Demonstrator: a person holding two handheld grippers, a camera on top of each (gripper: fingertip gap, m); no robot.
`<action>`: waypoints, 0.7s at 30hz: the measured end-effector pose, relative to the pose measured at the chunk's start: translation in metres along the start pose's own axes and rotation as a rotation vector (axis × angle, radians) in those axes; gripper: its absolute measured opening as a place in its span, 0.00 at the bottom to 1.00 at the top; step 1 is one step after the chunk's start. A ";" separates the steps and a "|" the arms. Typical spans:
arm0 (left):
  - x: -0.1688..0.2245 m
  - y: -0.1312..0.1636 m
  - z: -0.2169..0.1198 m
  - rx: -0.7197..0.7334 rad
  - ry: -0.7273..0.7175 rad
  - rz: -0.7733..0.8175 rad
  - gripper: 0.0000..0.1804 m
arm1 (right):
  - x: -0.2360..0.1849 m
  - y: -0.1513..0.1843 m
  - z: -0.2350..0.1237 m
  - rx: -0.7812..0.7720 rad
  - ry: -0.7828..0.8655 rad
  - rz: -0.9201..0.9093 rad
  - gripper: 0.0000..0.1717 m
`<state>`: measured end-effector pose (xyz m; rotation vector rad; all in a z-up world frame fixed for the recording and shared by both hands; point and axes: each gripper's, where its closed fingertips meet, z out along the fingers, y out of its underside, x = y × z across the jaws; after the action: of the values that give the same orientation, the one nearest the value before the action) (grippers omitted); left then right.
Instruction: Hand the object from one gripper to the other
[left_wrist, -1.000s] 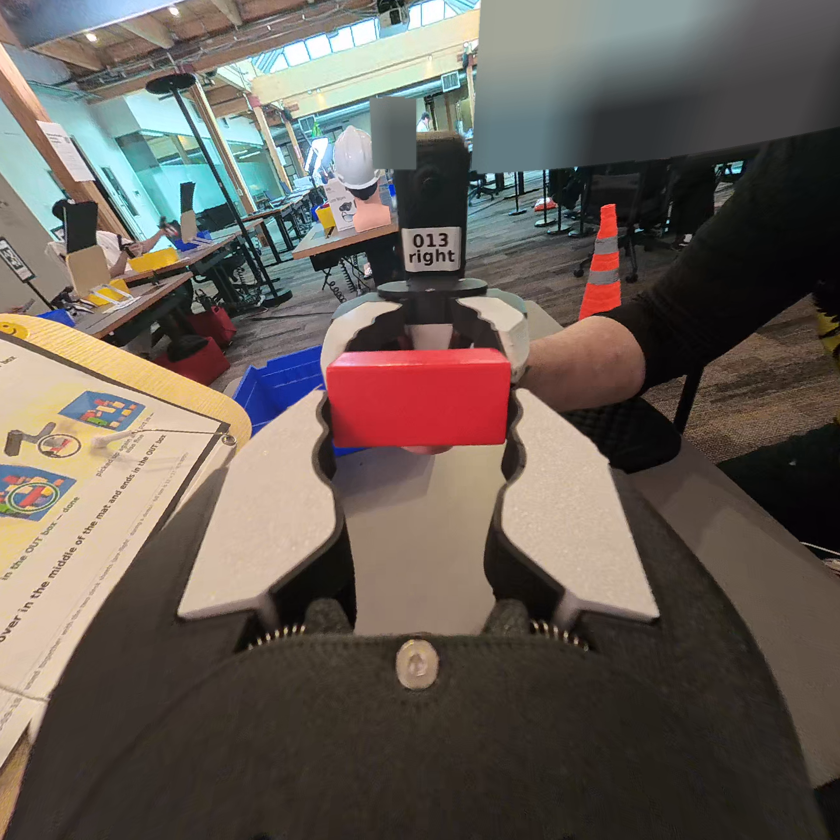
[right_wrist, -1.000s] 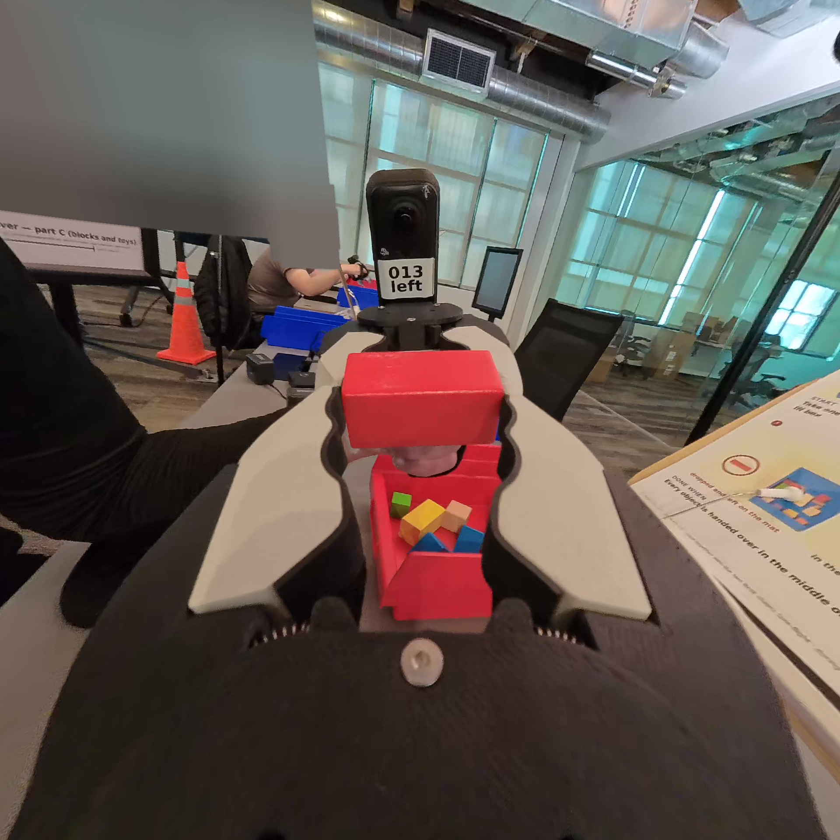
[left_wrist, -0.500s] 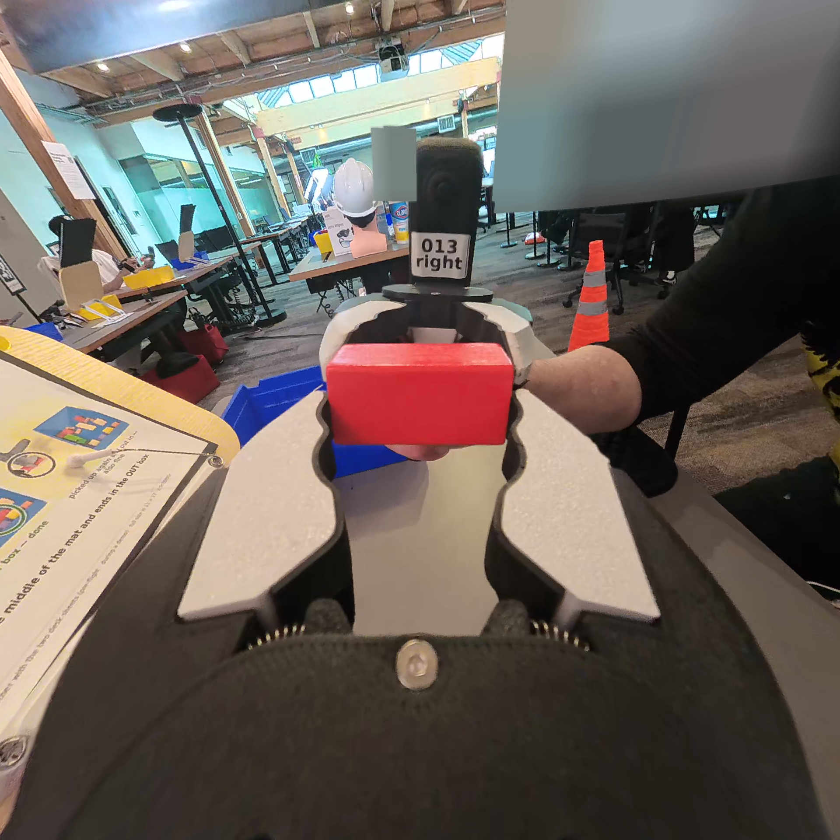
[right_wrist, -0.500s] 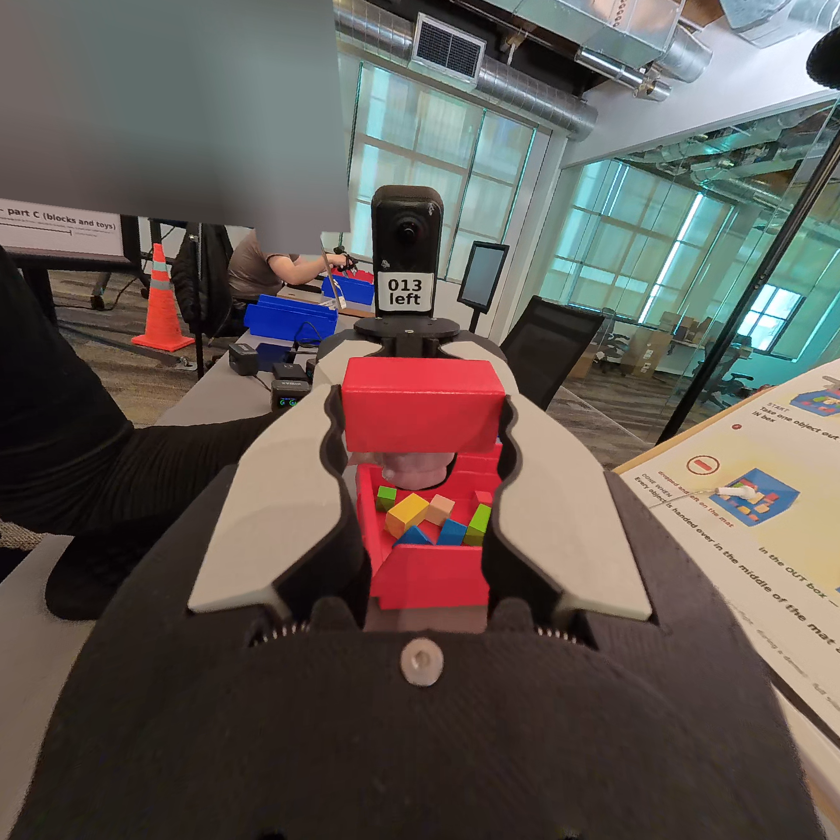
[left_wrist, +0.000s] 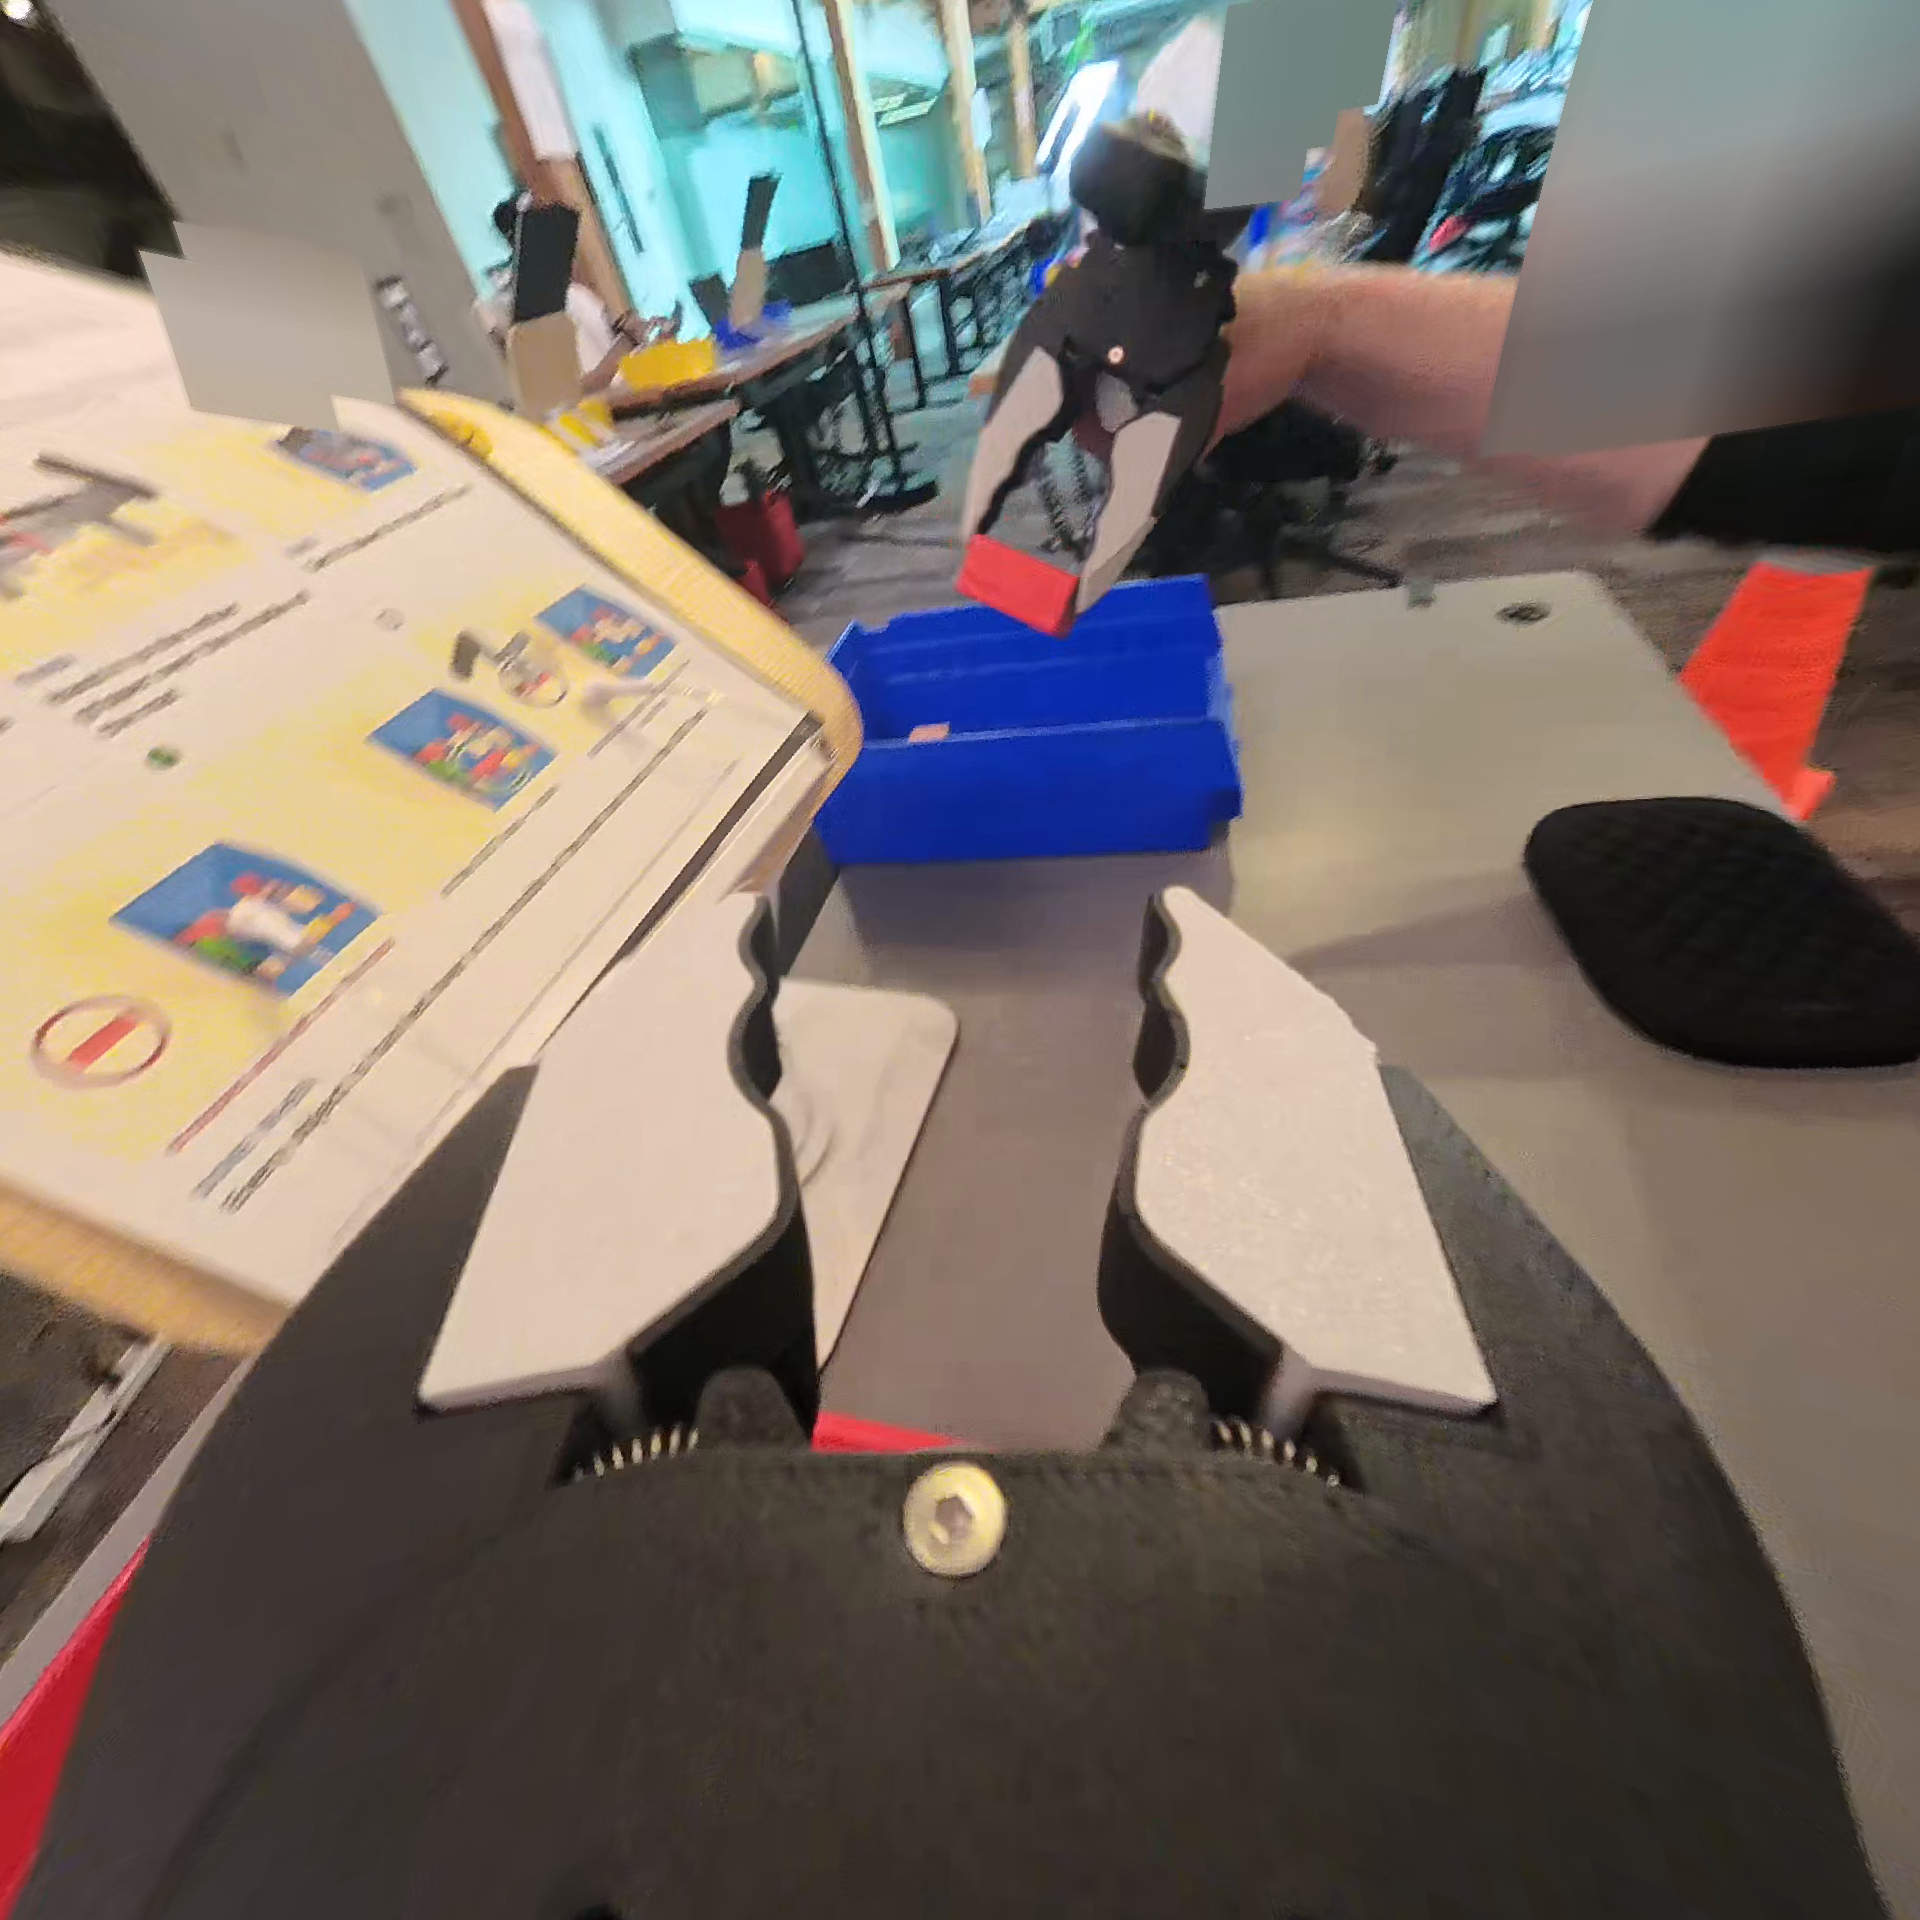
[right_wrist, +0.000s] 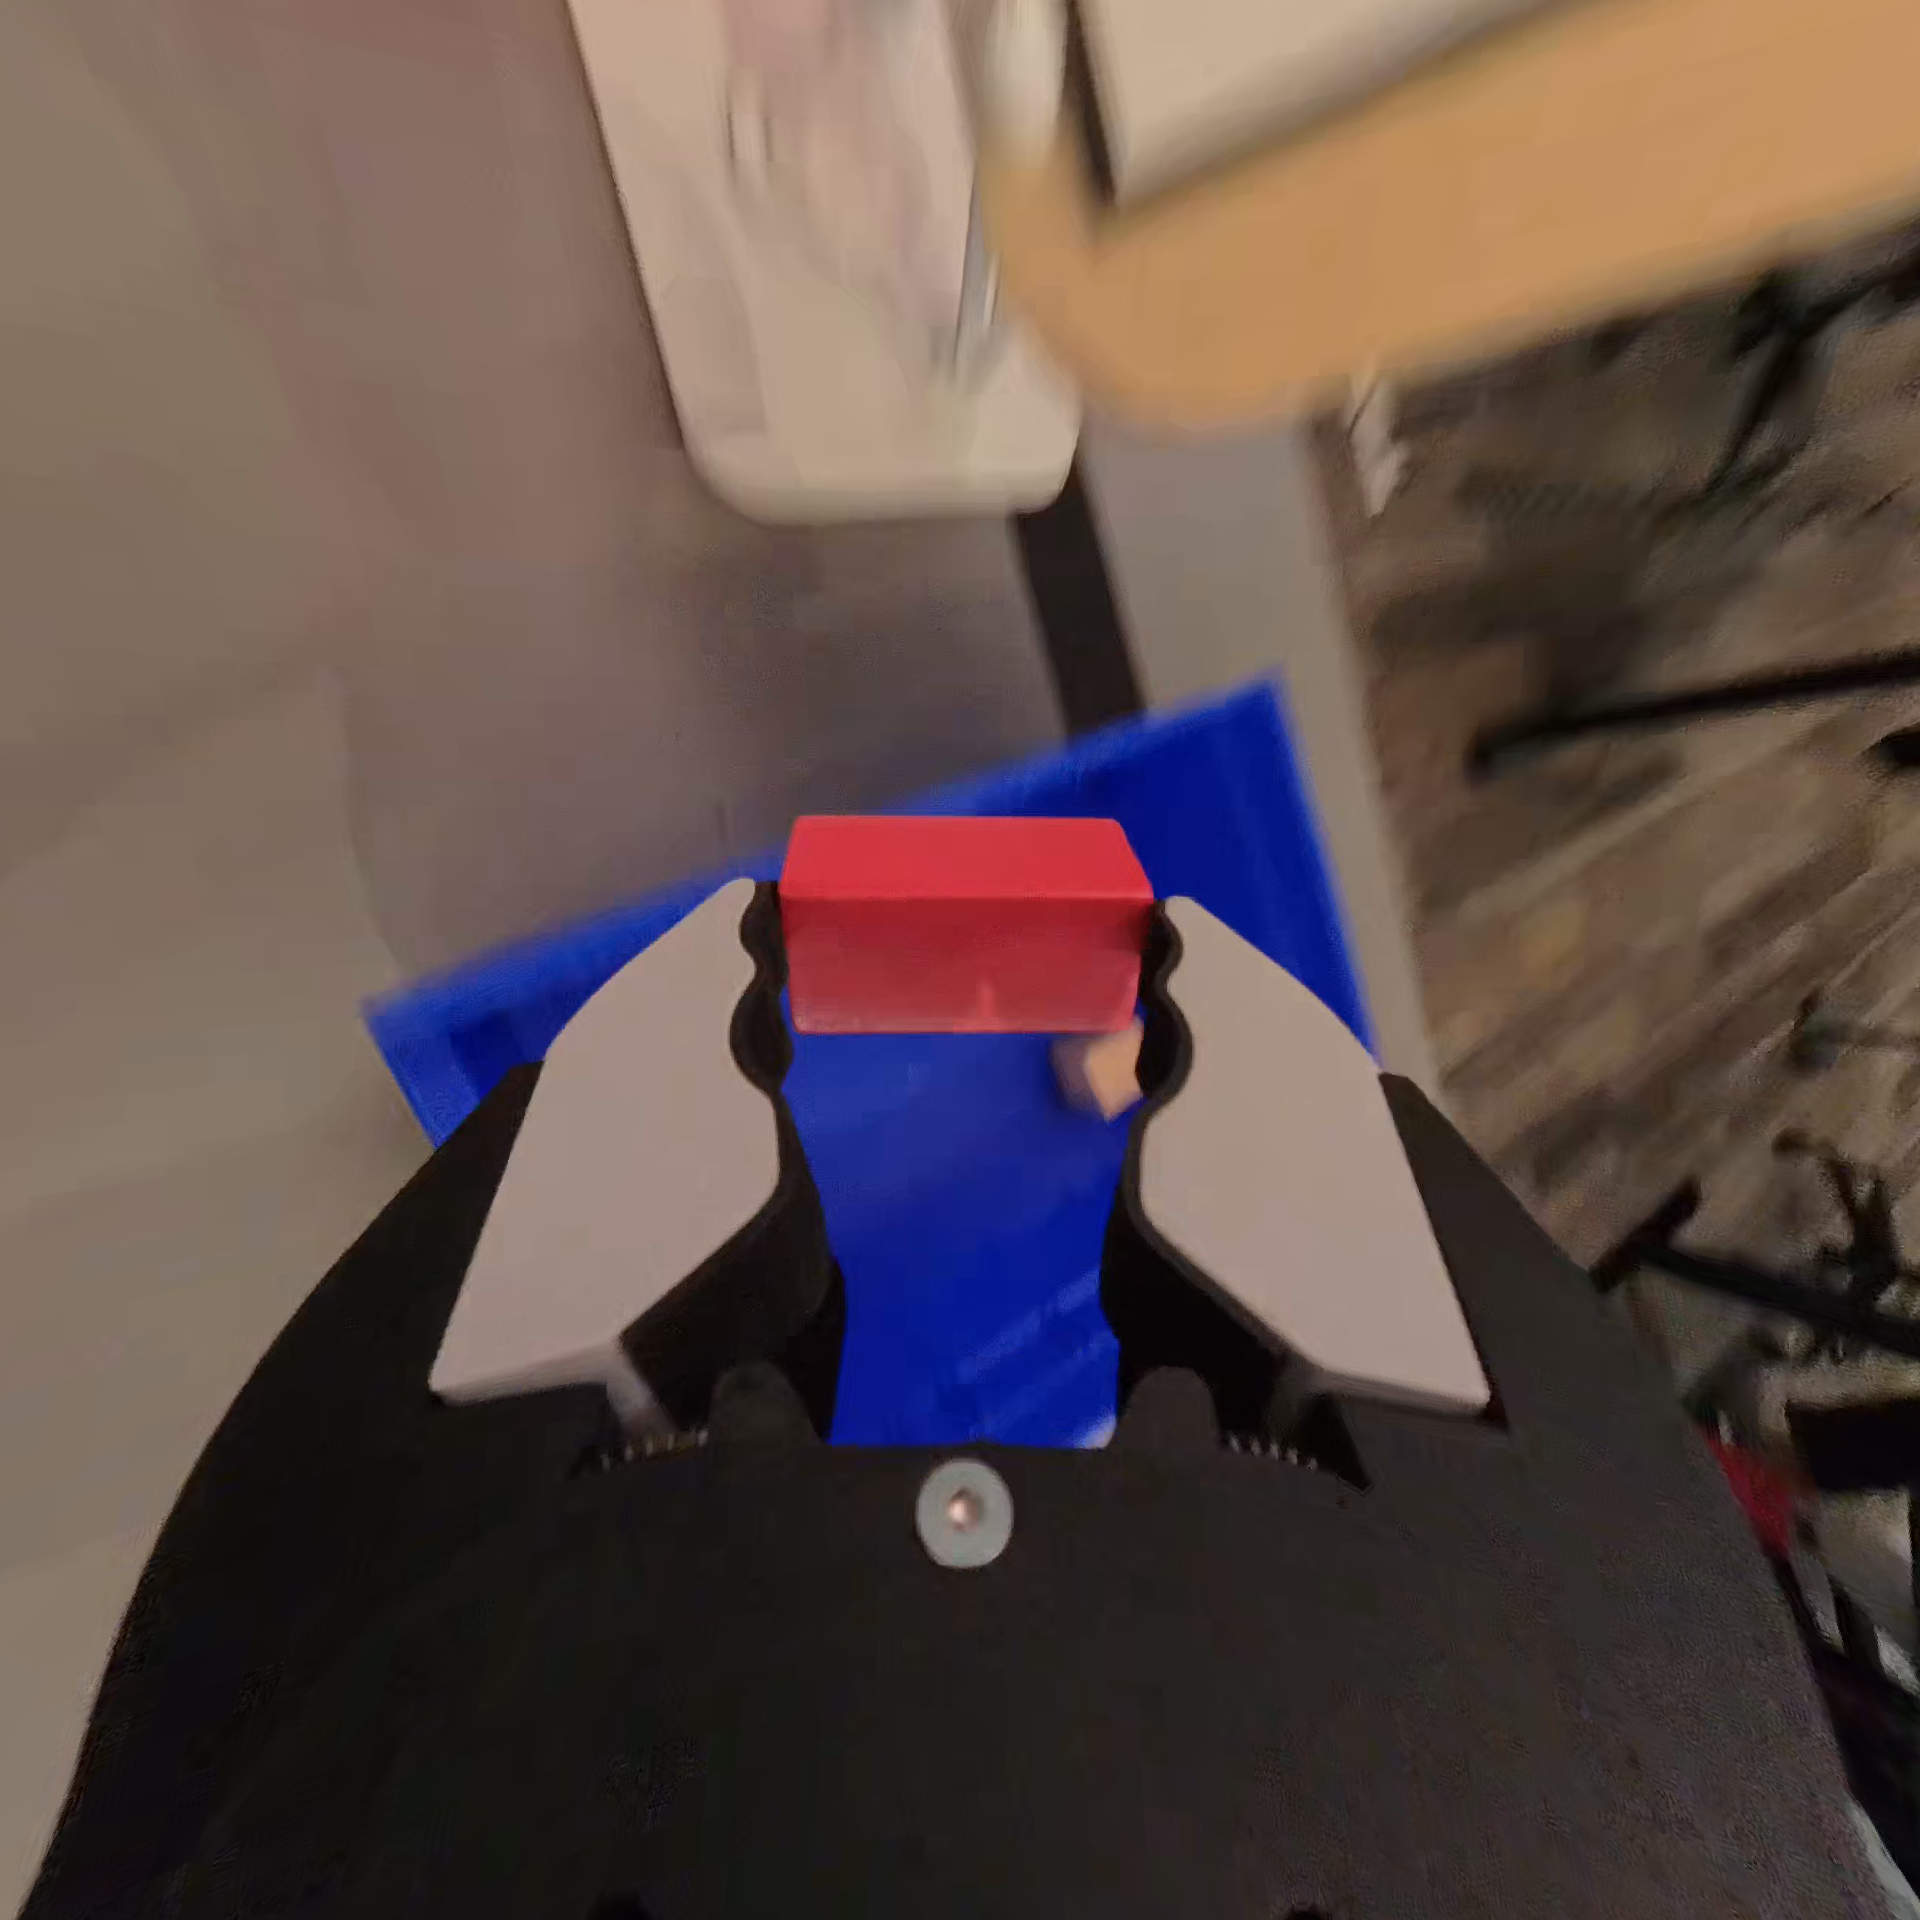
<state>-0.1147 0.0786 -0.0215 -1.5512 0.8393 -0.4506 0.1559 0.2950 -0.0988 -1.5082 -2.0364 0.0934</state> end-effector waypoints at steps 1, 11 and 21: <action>-0.006 0.006 -0.002 -0.026 -0.026 -0.003 0.37 | 0.000 0.026 0.013 -0.094 -0.051 -0.016 0.37; -0.045 0.087 -0.025 -0.348 -0.164 -0.049 0.37 | -0.002 0.148 0.101 -0.512 -0.311 -0.131 0.38; -0.038 0.200 -0.057 -0.872 -0.114 -0.158 0.40 | 0.012 0.137 0.103 -0.533 -0.266 -0.136 0.42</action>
<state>-0.2302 0.0716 -0.1982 -2.4305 0.8749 -0.0874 0.2187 0.3831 -0.2322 -1.7298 -2.5080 -0.3474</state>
